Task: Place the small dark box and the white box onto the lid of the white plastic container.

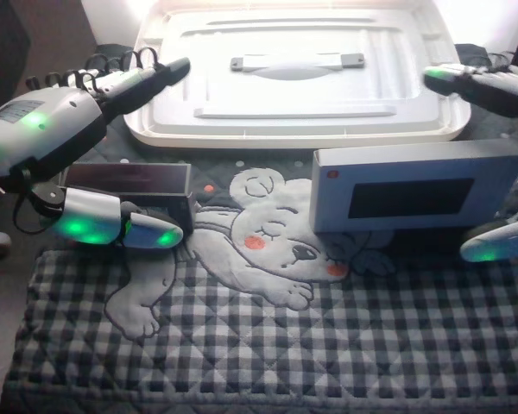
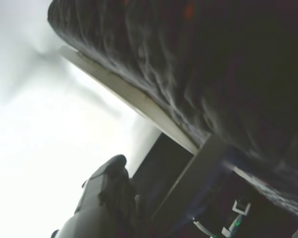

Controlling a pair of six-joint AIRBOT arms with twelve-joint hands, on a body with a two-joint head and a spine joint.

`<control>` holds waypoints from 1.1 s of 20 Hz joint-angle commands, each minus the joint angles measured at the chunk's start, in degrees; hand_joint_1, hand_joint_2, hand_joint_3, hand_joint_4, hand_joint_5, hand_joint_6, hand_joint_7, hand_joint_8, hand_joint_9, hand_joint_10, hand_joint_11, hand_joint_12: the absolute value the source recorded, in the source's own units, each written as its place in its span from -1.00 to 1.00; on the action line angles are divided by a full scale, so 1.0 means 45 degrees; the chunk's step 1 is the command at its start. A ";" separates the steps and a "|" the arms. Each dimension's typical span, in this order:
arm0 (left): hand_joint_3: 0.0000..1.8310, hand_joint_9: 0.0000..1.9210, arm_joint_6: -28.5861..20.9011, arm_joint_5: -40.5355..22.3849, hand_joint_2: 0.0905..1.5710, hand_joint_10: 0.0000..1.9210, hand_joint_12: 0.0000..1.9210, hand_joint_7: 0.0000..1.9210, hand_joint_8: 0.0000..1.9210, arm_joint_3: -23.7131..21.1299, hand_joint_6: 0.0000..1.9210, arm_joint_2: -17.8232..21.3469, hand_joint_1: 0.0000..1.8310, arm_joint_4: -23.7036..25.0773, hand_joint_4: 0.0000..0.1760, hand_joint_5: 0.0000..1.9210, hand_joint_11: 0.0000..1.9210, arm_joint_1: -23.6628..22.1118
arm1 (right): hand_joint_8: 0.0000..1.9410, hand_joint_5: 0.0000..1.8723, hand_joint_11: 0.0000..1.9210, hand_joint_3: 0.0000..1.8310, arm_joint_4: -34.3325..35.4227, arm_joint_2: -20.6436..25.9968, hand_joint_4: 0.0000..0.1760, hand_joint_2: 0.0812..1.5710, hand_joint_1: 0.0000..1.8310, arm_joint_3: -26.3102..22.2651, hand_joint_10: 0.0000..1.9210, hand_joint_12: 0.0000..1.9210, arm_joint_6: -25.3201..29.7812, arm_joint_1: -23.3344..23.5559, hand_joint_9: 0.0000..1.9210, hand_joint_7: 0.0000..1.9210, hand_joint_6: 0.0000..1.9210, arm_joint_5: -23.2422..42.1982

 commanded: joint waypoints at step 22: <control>-1.00 -0.71 -0.0044 0.0512 -0.11 -1.00 -0.23 -0.74 -1.00 0.0934 -0.99 -0.0933 -0.06 0.0028 -1.00 -0.81 -1.00 -0.0610 | -0.99 -0.64 -1.00 -0.99 0.0263 -0.0654 -0.02 -0.26 -0.11 0.0604 -0.99 -0.29 0.0085 0.0898 -0.70 -0.62 -0.99 0.0885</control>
